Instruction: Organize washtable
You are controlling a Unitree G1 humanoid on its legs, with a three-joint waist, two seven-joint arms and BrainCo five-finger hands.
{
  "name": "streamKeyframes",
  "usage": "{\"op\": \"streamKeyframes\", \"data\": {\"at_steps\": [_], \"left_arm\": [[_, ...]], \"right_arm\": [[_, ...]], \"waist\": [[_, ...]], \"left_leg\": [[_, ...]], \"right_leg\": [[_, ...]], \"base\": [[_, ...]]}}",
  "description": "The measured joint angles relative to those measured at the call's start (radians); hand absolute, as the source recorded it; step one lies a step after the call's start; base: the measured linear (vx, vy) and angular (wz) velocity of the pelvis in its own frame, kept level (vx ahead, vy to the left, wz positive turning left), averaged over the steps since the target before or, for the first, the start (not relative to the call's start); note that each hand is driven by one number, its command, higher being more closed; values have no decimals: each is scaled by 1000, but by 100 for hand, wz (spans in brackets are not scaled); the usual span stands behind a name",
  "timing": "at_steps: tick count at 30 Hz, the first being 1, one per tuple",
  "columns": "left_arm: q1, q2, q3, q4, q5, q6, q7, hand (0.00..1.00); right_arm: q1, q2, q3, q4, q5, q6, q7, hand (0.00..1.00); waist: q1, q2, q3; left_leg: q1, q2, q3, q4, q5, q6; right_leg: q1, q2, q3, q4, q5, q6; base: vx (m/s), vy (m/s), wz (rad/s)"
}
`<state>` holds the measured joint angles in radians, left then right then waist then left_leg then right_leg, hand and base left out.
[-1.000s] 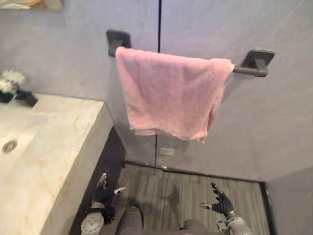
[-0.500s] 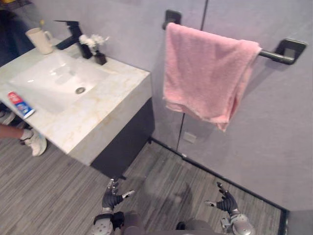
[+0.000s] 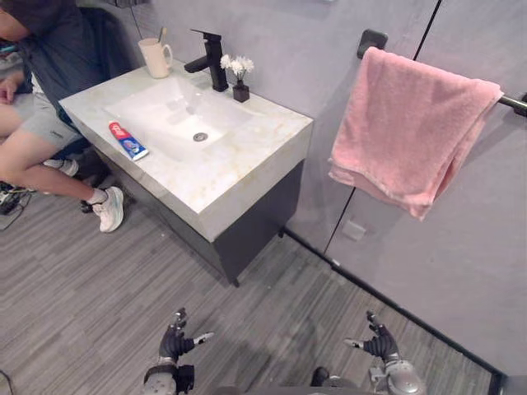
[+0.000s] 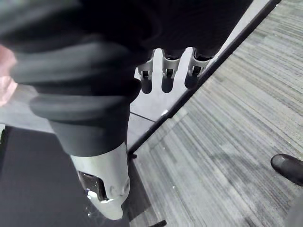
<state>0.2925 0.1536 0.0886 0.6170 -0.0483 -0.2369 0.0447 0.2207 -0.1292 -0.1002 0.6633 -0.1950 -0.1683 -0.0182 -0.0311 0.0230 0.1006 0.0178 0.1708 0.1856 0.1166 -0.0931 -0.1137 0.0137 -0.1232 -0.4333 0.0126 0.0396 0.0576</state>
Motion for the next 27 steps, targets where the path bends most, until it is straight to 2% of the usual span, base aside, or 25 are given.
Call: {"op": "streamKeyframes", "data": {"at_steps": [3,4,5,6,7,9,10,11,12,14,15,16,17,18,19,20,21,22,23,24,26,27], "left_arm": [[-11,-4,7,0,-4,0,5,0],[-17,-7,7,0,-13,-1,7,0],[-27,-15,11,0,-23,-1,10,0],[-31,-19,13,0,-29,-1,14,0],[-37,-30,19,1,-43,-1,25,0],[-28,-46,26,2,-60,0,26,0],[-4,-52,39,3,-61,0,28,0],[5,-53,43,3,-66,-1,28,0],[34,-49,66,14,-67,0,29,0],[59,-47,86,26,-67,2,31,0],[59,-50,94,39,-67,5,30,0],[60,-51,94,39,-66,6,29,0],[64,-50,94,40,-66,13,26,0],[65,-51,92,39,-65,16,23,0],[66,-53,90,38,-64,16,23,0],[66,-47,87,33,-59,16,25,0],[58,-33,81,23,-57,15,27,0],[58,-20,81,21,-56,15,27,0],[54,5,81,22,-55,16,27,0],[47,6,79,22,-55,16,27,0],[43,-6,74,22,-55,16,27,0],[32,-11,65,22,-55,15,27,0]], "right_arm": [[24,-3,0,2,0,0,-2,0],[26,-3,0,22,2,1,-3,0],[27,-3,-1,38,5,1,-5,0],[27,-3,-1,42,9,2,-5,0],[26,0,0,54,18,1,-11,0],[19,-14,0,67,29,3,-27,0],[20,-22,0,67,29,3,-27,0],[17,-25,2,68,29,3,-26,0],[-2,-21,16,74,28,6,-26,0],[-29,-1,44,69,26,5,-26,0],[-52,10,69,69,23,7,-25,0],[-60,13,80,68,20,10,-22,0],[-69,24,90,63,14,19,-20,0],[-69,26,94,58,14,21,-20,0],[-62,22,103,58,14,24,-19,0],[-43,19,110,56,13,24,-19,0],[-33,32,122,54,7,23,-15,0],[-35,37,132,47,6,23,-12,0],[-38,39,156,22,1,22,-3,0],[-38,42,173,-2,0,18,-3,0],[-39,43,197,-25,0,15,-3,0],[-39,43,212,-23,1,16,-1,0]], "waist": [[-9,3,0],[-9,2,0],[-10,-1,2],[-9,-3,4],[-11,-18,12],[-14,12,21],[-15,32,22],[-8,38,24],[-2,18,22],[8,0,20],[21,-28,35],[23,-38,39],[28,-54,50],[22,-61,60],[18,-68,64],[7,-47,59],[2,-45,72],[2,-52,76],[2,-68,83],[3,-77,91],[3,-65,102],[-5,-58,105]], "left_leg": [[-48,-25,-78,-38,31,16],[-67,-37,-102,-74,38,32],[-93,-37,-67,-99,29,94],[-104,-37,-35,-111,19,127],[-130,-22,80,-101,19,128],[-141,25,299,-66,41,133],[-125,36,306,-67,114,97],[-118,38,290,-67,156,72],[-108,18,276,-59,184,69],[-113,-7,263,-36,153,81],[-134,-30,252,21,96,87],[-150,-37,242,59,68,96],[-183,-61,216,136,9,109],[-200,-93,174,187,-36,127],[-199,-108,147,200,-47,136],[-184,-127,88,203,-67,149],[-180,-137,24,206,-80,165],[-175,-142,9,205,-83,168],[-158,-151,-4,203,-86,178],[-126,-160,-13,198,-100,182],[-75,-155,-17,198,-137,178],[-54,-152,-23,197,-157,170]], "right_leg": [[-4,-22,-94,0,0,1],[-4,-37,-155,1,-3,4],[-2,-57,-224,0,-15,21],[3,-66,-254,-5,-17,23],[6,-104,-316,-8,-17,22],[42,-125,-418,24,-29,38],[79,-124,-447,32,-29,43],[95,-124,-456,41,-29,53],[112,-146,-470,53,-29,73],[116,-183,-471,80,-39,87],[106,-245,-471,156,-70,110],[100,-275,-471,200,-87,113],[100,-336,-456,287,-124,95],[80,-392,-340,411,-130,-5],[49,-407,-246,482,-108,-72],[-24,-383,-14,601,-65,-113],[-87,-293,176,691,-178,-28],[-120,-246,239,727,-223,-16],[-181,-181,303,769,-285,-22],[-231,-136,308,765,-318,-28],[-305,-70,294,707,-329,-21],[-335,-32,293,608,-313,-7]], "base": [[-147,-5,100],[-117,-21,158],[-62,-20,171],[-43,39,192],[-20,141,168],[30,211,188],[80,161,143],[91,142,91],[75,119,35],[114,163,23],[119,194,24],[111,216,51],[82,220,83],[85,219,105],[226,272,139],[300,211,152],[336,175,147],[262,65,118],[274,56,79],[280,42,56],[278,10,12],[253,2,9]]}}
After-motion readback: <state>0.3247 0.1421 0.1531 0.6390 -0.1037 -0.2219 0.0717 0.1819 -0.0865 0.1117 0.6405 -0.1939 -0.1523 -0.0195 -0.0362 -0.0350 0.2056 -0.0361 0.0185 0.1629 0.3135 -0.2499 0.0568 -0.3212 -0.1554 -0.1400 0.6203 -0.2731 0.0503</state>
